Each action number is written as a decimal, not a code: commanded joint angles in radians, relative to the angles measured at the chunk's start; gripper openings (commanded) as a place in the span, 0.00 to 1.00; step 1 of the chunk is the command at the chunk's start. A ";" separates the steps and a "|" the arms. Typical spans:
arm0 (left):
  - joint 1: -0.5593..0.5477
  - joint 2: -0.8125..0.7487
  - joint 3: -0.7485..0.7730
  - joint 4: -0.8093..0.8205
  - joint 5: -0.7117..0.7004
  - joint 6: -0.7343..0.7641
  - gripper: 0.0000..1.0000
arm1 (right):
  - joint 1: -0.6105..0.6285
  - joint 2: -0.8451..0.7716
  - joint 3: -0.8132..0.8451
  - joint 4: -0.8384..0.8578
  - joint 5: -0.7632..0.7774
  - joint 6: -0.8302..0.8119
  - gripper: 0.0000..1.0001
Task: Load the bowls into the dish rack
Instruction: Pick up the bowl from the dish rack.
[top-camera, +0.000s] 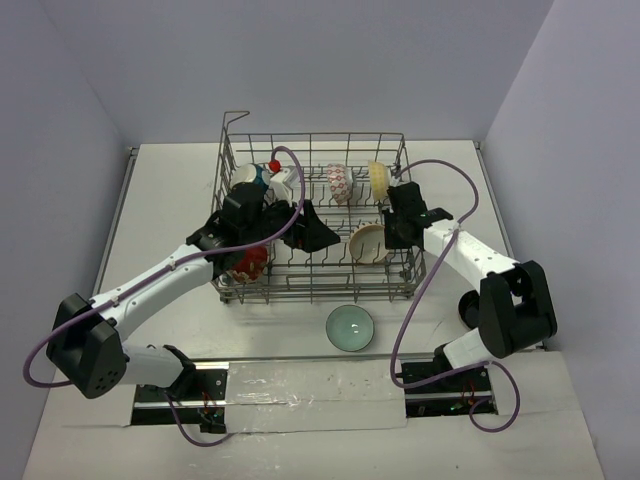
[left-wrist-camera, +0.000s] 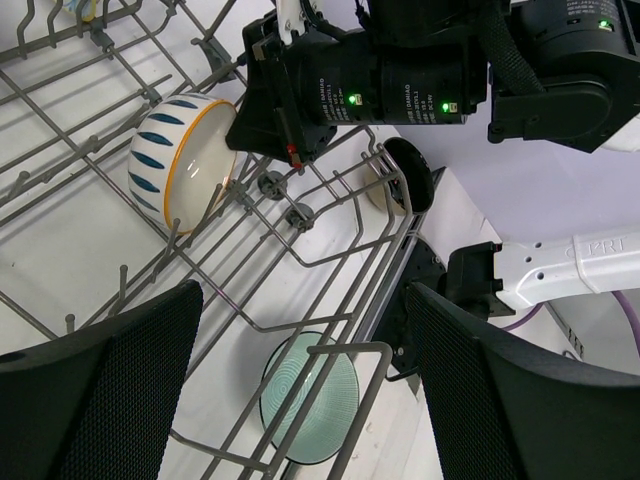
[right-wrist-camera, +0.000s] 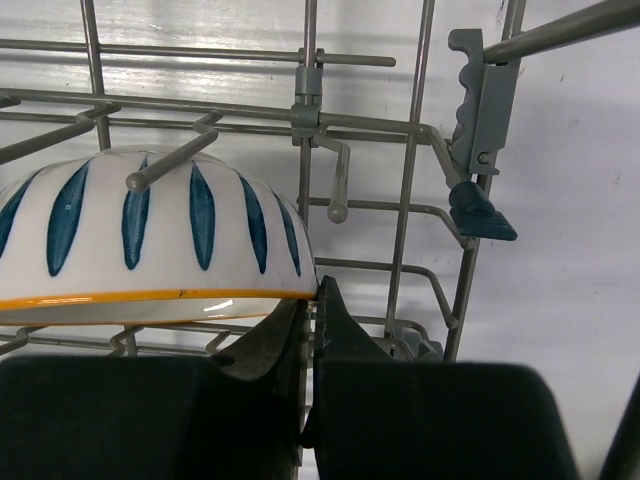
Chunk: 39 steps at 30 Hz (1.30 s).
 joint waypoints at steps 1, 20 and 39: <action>0.003 0.012 0.005 0.023 -0.001 0.025 0.88 | 0.013 -0.008 0.041 0.067 -0.042 0.059 0.00; 0.001 0.017 0.002 0.039 0.021 0.013 0.88 | 0.060 -0.188 0.087 -0.001 -0.029 0.089 0.00; 0.003 0.012 0.004 0.040 0.022 0.013 0.89 | 0.060 -0.129 0.280 -0.100 0.030 0.065 0.00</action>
